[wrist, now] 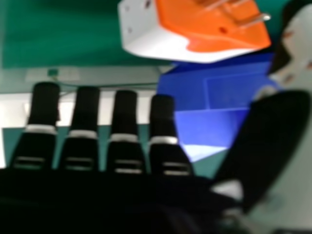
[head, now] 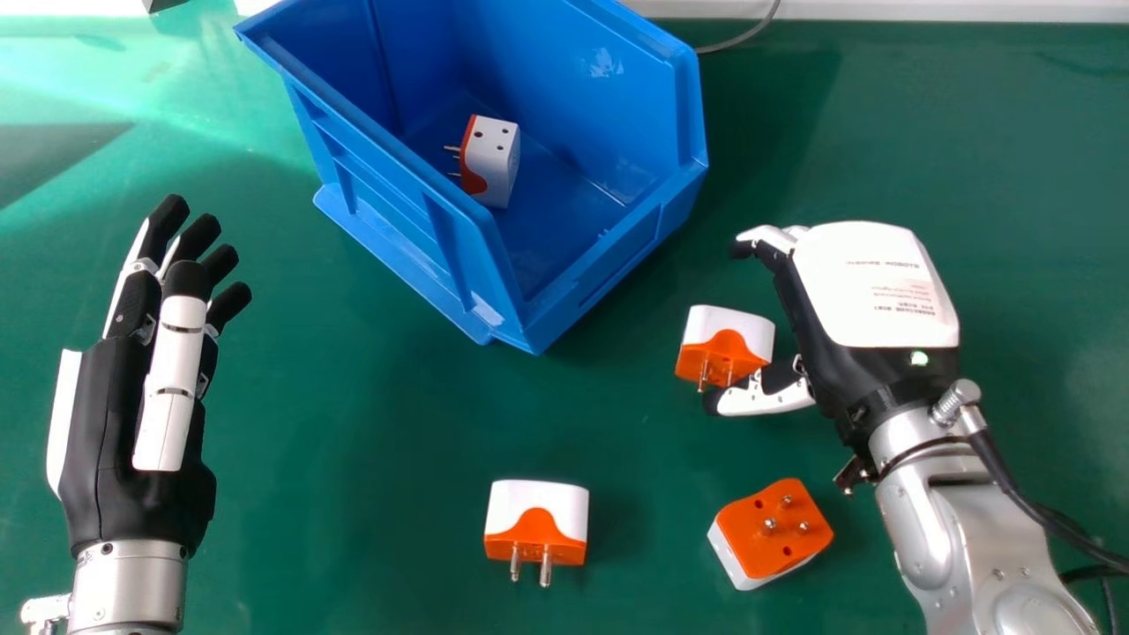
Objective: Pick all objects and put in blue box
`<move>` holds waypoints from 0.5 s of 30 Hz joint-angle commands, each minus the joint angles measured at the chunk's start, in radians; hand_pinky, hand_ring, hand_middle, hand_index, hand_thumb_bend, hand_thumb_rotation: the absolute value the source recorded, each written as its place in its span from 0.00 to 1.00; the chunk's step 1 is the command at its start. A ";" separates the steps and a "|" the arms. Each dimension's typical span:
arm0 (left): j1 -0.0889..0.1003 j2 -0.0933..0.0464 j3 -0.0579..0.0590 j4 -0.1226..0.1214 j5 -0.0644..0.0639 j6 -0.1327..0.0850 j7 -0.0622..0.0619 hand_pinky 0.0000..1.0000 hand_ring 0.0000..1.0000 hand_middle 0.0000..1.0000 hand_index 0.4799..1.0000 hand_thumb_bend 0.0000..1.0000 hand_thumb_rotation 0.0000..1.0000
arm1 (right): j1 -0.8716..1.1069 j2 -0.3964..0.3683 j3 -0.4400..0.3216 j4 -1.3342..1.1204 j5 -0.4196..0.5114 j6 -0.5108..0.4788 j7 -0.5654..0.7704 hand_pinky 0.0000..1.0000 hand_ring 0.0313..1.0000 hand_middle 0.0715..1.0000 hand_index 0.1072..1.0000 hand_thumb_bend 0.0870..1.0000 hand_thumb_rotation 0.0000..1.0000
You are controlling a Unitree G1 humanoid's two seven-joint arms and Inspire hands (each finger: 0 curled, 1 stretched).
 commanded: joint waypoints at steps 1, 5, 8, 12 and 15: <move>-0.009 0.013 0.012 -0.003 -0.005 -0.026 -0.005 0.88 0.90 0.91 0.81 0.50 0.74 | -0.011 -0.014 0.000 -0.027 0.008 0.014 0.022 0.62 0.72 0.74 0.70 0.79 0.28; -0.007 0.011 0.014 -0.010 -0.002 -0.020 0.004 0.89 0.90 0.91 0.81 0.50 0.74 | -0.016 -0.018 0.006 -0.021 0.006 0.027 0.057 0.63 0.73 0.74 0.70 0.79 0.28; -0.009 0.015 0.016 -0.011 -0.002 -0.015 0.006 0.89 0.90 0.91 0.79 0.50 0.74 | -0.027 -0.017 0.017 -0.005 -0.002 0.037 0.071 0.64 0.73 0.74 0.70 0.78 0.27; -0.006 0.016 0.016 -0.017 -0.001 -0.014 0.008 0.89 0.90 0.90 0.77 0.50 0.74 | -0.049 -0.017 0.032 0.022 -0.009 0.055 0.081 0.65 0.74 0.75 0.71 0.77 0.27; -0.003 0.014 0.015 -0.022 -0.006 -0.012 0.006 0.89 0.90 0.90 0.77 0.49 0.74 | -0.071 -0.022 0.042 0.039 -0.007 0.067 0.102 0.66 0.74 0.75 0.71 0.76 0.27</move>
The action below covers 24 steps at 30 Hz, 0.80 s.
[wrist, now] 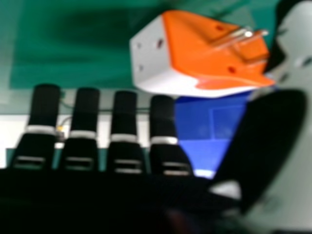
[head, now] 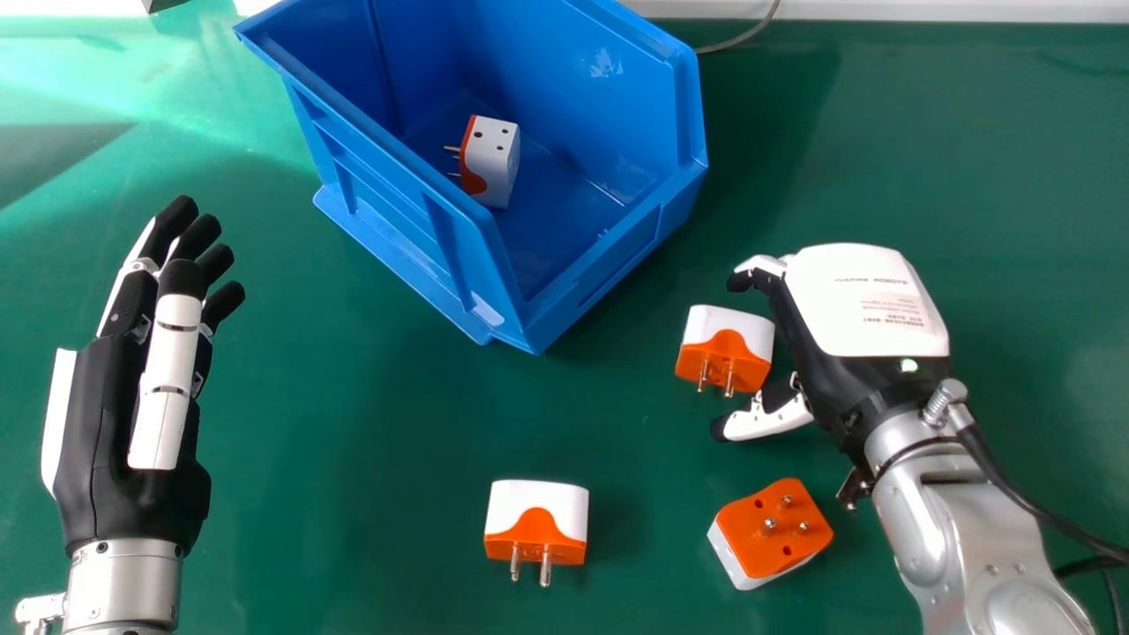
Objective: Pick all objects and put in blue box
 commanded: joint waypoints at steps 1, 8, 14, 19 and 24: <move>0.000 0.007 0.008 -0.024 -0.009 -0.010 -0.001 0.89 0.90 0.90 0.76 0.49 0.74 | -0.036 -0.009 0.002 0.004 0.003 0.007 0.010 0.66 0.74 0.75 0.72 0.76 0.27; 0.003 0.005 0.009 -0.021 -0.005 -0.014 0.001 0.88 0.90 0.90 0.77 0.49 0.74 | -0.088 -0.010 0.007 0.064 0.031 0.006 0.020 0.67 0.74 0.75 0.71 0.75 0.26; 0.005 0.008 0.007 -0.025 0.006 -0.015 0.004 0.89 0.90 0.90 0.78 0.49 0.74 | -0.134 -0.005 0.017 0.115 0.035 0.024 0.031 0.68 0.75 0.77 0.72 0.74 0.25; -0.002 0.010 0.010 -0.016 -0.012 -0.020 -0.012 0.88 0.90 0.90 0.79 0.49 0.74 | -0.159 -0.003 0.028 0.155 0.041 0.025 0.021 0.69 0.75 0.77 0.71 0.74 0.24; -0.011 0.019 0.011 -0.002 -0.009 -0.023 -0.019 0.89 0.90 0.91 0.81 0.51 0.74 | -0.178 0.007 0.035 0.195 0.049 0.035 0.013 0.70 0.76 0.77 0.70 0.73 0.24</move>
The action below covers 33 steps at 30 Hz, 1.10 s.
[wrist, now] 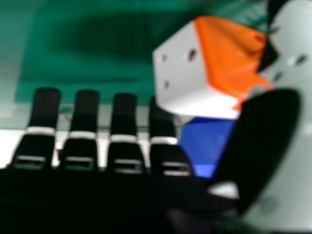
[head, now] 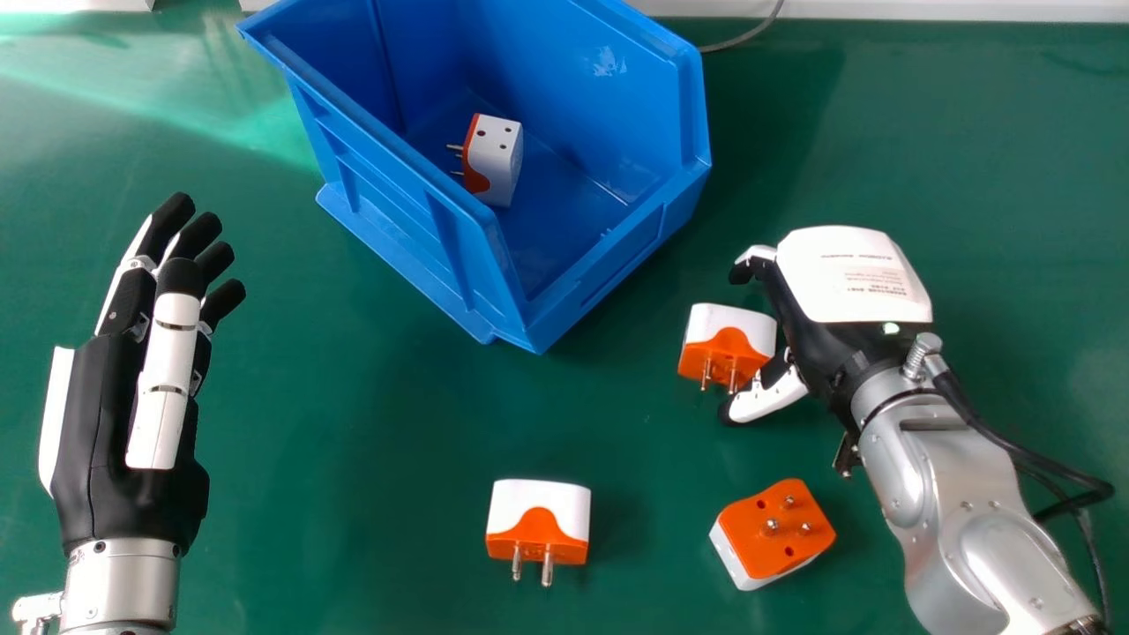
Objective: Pick all objects and put in blue box
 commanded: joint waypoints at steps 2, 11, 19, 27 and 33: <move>-0.012 0.014 0.010 -0.004 -0.007 -0.017 -0.007 0.89 0.91 0.92 0.83 0.55 0.74 | -0.033 0.005 0.004 0.018 0.013 0.011 -0.020 0.71 0.77 0.77 0.70 0.73 0.23; -0.014 0.026 0.007 -0.014 0.008 -0.007 -0.005 0.93 0.93 0.94 0.89 0.53 0.79 | -0.062 0.010 0.028 0.076 0.032 0.003 -0.049 0.72 0.76 0.76 0.68 0.73 0.21; -0.024 0.021 0.008 -0.002 0.001 -0.021 -0.010 0.92 0.93 0.93 0.87 0.52 0.79 | -0.076 0.011 0.048 0.103 0.043 -0.008 -0.074 0.69 0.74 0.73 0.65 0.73 0.19; -0.029 0.021 0.012 0.005 -0.021 -0.022 -0.032 0.93 0.93 0.93 0.88 0.51 0.79 | -0.085 0.007 0.065 0.142 0.065 -0.050 -0.123 0.61 0.66 0.65 0.59 0.73 0.15; -0.034 0.018 0.013 0.003 -0.030 -0.019 -0.034 0.94 0.93 0.93 0.87 0.53 0.78 | -0.088 0.001 0.060 0.158 0.096 -0.093 -0.149 0.48 0.52 0.53 0.51 0.61 0.10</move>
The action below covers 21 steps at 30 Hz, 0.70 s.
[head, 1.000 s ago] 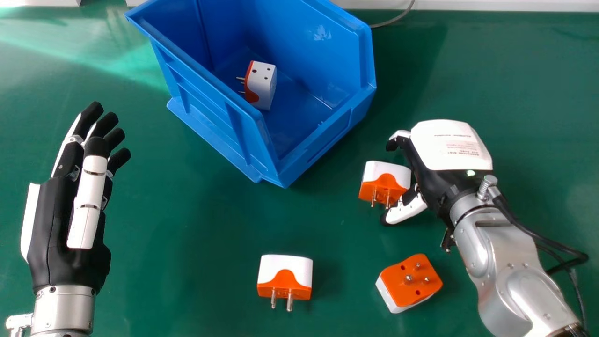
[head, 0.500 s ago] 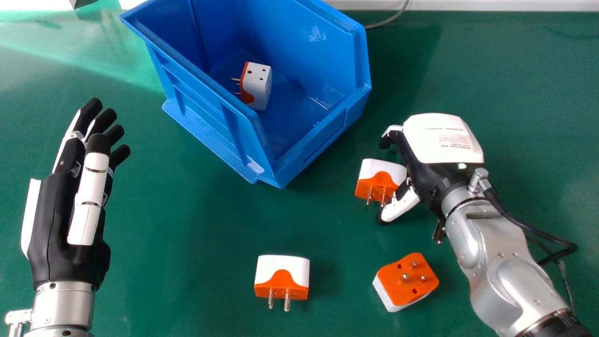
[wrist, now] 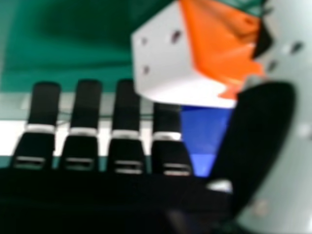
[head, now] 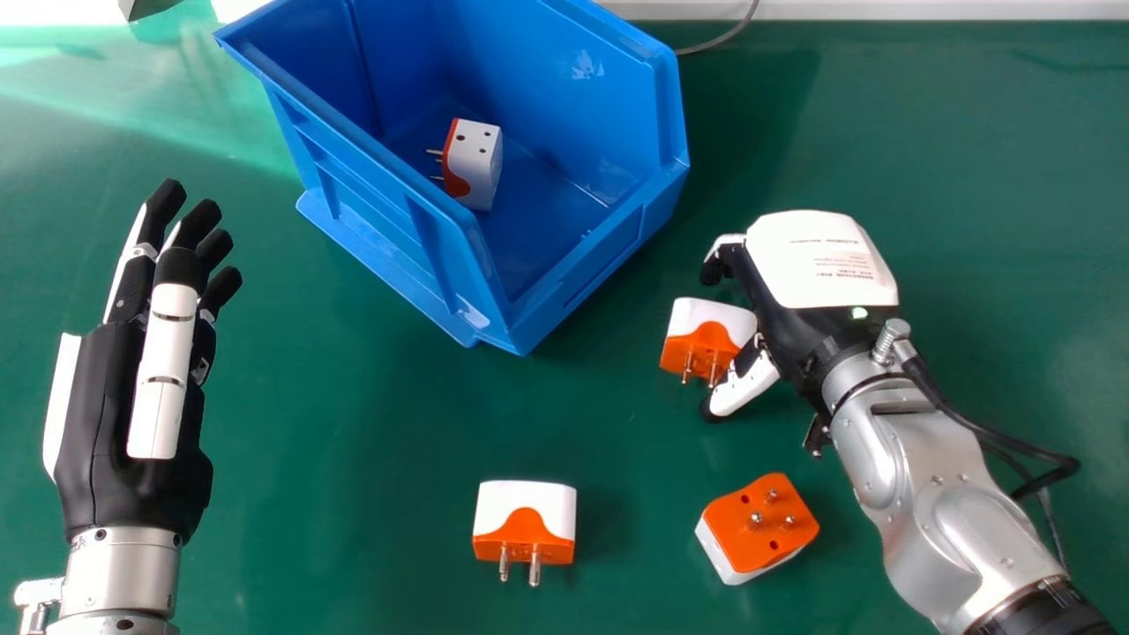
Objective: Pick all objects and put in blue box
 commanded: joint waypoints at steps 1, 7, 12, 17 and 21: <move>-0.008 0.007 0.010 -0.021 -0.007 -0.015 0.003 0.94 0.93 0.93 0.87 0.53 0.78 | -0.005 -0.007 -0.002 0.018 0.026 -0.028 -0.013 0.48 0.52 0.53 0.51 0.61 0.10; -0.006 0.006 0.008 -0.025 0.008 -0.016 0.013 0.94 0.93 0.93 0.87 0.53 0.77 | -0.005 -0.019 -0.023 0.032 0.095 -0.092 -0.020 0.41 0.45 0.50 0.47 0.54 0.05; -0.005 0.009 0.003 -0.031 0.001 -0.009 0.012 0.93 0.93 0.93 0.86 0.53 0.77 | -0.009 -0.036 -0.018 0.044 0.111 -0.130 -0.020 0.37 0.44 0.50 0.46 0.50 0.03; -0.012 0.001 0.006 -0.020 -0.008 -0.015 0.014 0.94 0.93 0.93 0.87 0.52 0.77 | -0.006 -0.043 -0.021 0.046 0.124 -0.153 -0.014 0.35 0.43 0.50 0.46 0.48 0.02; -0.009 0.005 0.004 -0.020 0.001 -0.018 0.012 0.94 0.94 0.94 0.90 0.52 0.76 | -0.007 -0.050 -0.019 0.038 0.133 -0.140 0.016 0.34 0.42 0.50 0.45 0.47 0.01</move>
